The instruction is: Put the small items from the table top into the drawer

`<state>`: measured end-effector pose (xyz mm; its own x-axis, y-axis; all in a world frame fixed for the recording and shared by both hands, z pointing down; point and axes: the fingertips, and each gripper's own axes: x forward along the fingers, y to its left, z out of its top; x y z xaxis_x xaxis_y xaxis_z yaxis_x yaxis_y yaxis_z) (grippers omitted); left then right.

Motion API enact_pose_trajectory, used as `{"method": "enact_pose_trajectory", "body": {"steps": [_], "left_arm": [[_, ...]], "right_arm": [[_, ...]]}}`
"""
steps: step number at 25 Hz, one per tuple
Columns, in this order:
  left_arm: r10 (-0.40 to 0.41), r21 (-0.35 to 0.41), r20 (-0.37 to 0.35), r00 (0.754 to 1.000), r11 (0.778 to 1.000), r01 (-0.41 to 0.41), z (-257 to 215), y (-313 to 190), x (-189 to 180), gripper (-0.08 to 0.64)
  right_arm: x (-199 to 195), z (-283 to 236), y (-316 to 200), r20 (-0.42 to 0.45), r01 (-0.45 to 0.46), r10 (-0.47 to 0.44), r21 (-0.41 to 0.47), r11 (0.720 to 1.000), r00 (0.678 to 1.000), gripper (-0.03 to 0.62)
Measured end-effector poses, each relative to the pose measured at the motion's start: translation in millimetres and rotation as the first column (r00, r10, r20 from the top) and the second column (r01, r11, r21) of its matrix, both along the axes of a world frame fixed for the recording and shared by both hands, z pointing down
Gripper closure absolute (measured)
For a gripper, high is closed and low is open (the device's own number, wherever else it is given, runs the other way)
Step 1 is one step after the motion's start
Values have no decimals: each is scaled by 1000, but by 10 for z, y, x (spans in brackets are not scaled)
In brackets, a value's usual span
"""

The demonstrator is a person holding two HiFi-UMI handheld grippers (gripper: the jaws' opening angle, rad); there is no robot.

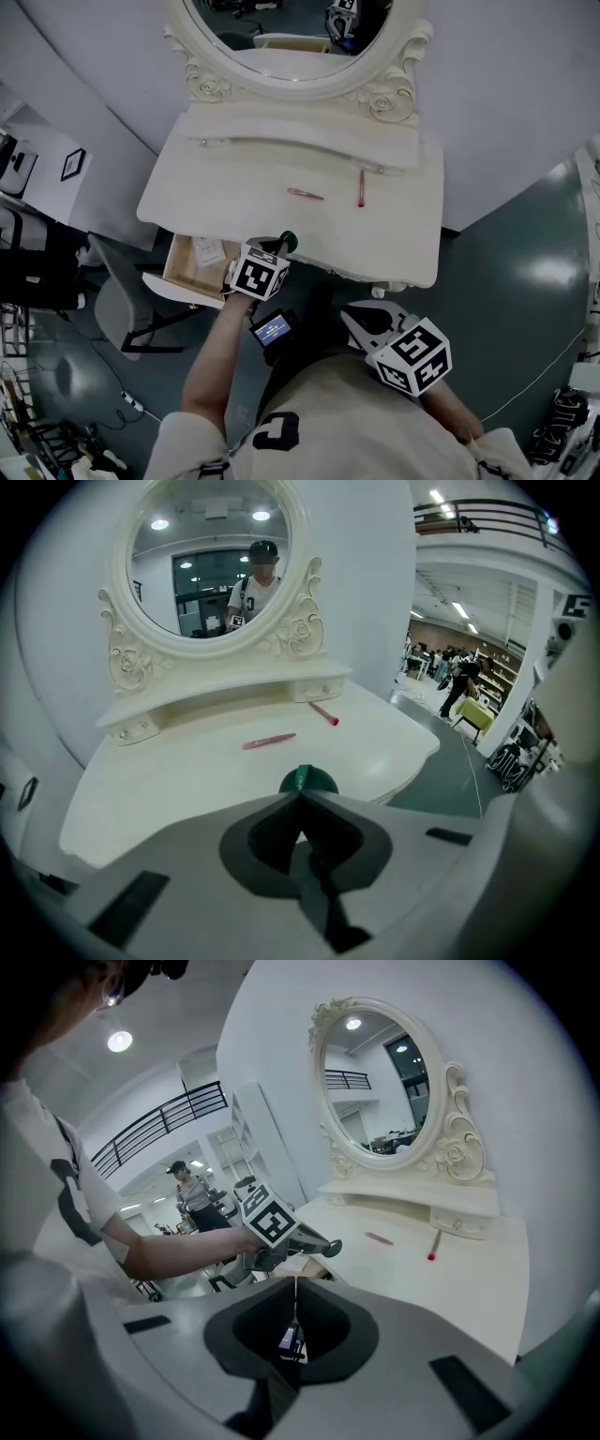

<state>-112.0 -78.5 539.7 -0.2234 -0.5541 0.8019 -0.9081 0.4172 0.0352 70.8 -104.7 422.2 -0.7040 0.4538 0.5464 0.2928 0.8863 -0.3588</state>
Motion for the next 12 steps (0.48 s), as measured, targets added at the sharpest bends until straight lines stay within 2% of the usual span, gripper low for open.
{"method": "enact_pose_trajectory", "body": {"steps": [12], "left_arm": [[-90,29,20,996,996,89,-180,294,138,502]], "right_arm": [[118,-39,175,13,85,-85,-3,996,996,565]]}}
